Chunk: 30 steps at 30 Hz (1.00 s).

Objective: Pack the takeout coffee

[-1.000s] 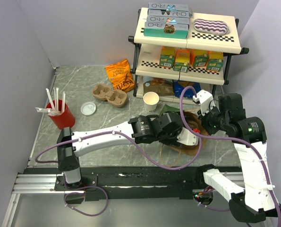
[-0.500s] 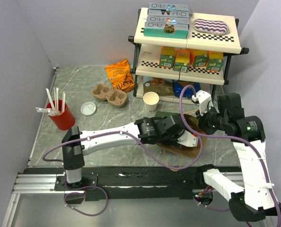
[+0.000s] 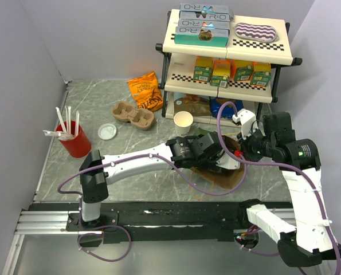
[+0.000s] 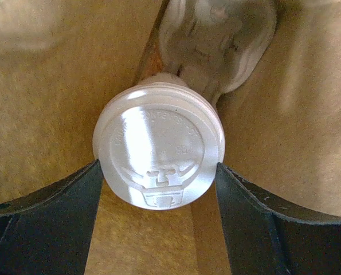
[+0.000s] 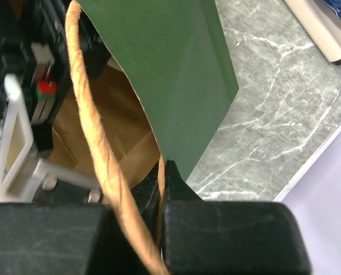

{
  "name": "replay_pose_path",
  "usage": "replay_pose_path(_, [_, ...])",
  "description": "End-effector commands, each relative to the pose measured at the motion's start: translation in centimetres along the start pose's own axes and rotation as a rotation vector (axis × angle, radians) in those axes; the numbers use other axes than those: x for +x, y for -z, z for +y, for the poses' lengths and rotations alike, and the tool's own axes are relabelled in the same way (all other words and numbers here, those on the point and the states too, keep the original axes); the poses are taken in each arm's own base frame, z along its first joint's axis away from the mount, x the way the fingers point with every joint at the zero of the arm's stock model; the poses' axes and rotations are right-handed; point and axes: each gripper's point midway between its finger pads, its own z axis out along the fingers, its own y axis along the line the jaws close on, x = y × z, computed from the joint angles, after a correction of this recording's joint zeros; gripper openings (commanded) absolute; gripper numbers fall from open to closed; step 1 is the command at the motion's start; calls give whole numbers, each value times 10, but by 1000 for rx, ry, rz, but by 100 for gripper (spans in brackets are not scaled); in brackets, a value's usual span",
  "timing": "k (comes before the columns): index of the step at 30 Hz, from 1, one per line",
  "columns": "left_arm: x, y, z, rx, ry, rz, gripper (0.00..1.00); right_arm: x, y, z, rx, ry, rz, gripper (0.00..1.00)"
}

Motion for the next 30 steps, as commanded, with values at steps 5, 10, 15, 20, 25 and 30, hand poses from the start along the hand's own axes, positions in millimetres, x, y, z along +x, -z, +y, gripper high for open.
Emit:
replay_pose_path(5, [16,12,8,-15,68,46,1,2,1,2,0,-19,-1,0])
replay_pose_path(10, [9,19,7,5,88,7,1,3,-4,1,-1,-22,15,0])
replay_pose_path(15, [-9,31,8,41,114,-81,1,1,-6,0,-1,-28,15,0])
replay_pose_path(20, [-14,40,6,68,125,-102,1,-1,-7,-1,-2,-28,14,0])
replay_pose_path(25, [2,38,6,47,96,-36,1,-1,-7,-1,0,-26,12,0])
replay_pose_path(30, [11,34,11,16,49,10,1,-1,-5,-1,0,-24,12,0])
